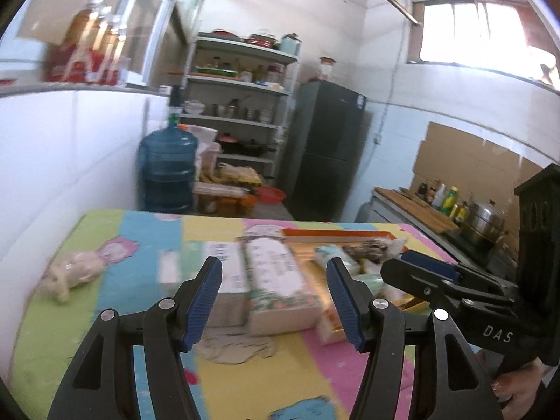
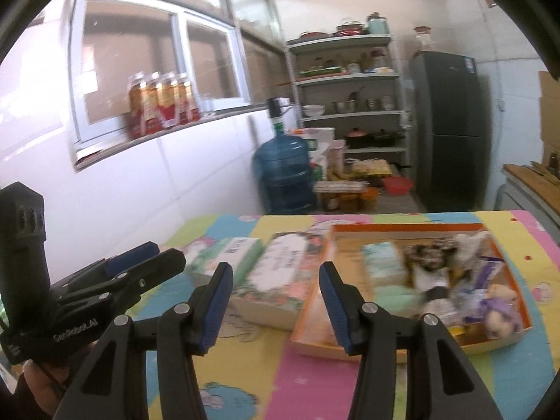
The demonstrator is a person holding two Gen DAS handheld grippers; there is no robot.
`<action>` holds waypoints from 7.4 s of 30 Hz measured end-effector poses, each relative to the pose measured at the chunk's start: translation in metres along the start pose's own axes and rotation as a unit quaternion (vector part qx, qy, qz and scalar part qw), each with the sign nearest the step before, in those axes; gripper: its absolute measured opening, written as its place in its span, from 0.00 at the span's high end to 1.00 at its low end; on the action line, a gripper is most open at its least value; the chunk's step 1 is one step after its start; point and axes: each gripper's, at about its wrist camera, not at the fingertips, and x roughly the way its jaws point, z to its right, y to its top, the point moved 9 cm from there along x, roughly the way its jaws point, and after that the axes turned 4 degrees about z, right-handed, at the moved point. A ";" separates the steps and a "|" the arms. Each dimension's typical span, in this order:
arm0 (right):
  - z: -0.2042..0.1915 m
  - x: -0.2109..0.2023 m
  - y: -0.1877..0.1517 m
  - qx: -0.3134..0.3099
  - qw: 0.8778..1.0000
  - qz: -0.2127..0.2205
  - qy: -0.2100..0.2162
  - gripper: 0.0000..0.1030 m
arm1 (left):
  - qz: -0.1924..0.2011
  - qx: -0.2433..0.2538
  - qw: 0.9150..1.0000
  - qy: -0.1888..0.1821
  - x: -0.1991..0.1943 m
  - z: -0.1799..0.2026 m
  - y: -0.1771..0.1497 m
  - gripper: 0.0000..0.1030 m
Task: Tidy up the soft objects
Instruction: 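Lift both tools out of the tray and move back toward the pile, then grasp the pink plush bunny with the left gripper while the right grasps the white pad pack, then carry the plush bunny and pad pack over the tray with both grippers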
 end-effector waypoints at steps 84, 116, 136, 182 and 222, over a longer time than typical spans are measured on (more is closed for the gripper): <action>-0.154 0.151 -0.026 0.008 0.988 -0.070 0.137 0.89 | -0.109 -0.062 0.985 0.116 0.036 -0.272 -0.034 0.29; -0.147 0.156 -0.032 0.033 0.984 -0.079 0.158 0.89 | -0.102 -0.020 0.984 0.142 0.039 -0.262 -0.037 0.68; -0.148 0.103 -0.014 0.030 0.984 -0.042 0.171 0.90 | -0.028 -0.047 0.994 0.091 -0.023 -0.190 -0.021 0.68; -0.168 0.102 -0.155 -0.213 0.934 -0.227 0.178 0.48 | -0.041 -0.060 0.993 0.088 -0.045 -0.180 -0.039 0.68; 0.044 -0.051 -0.080 -0.068 0.992 -0.099 -0.025 0.49 | -0.068 0.021 0.994 -0.079 0.000 0.017 -0.044 0.68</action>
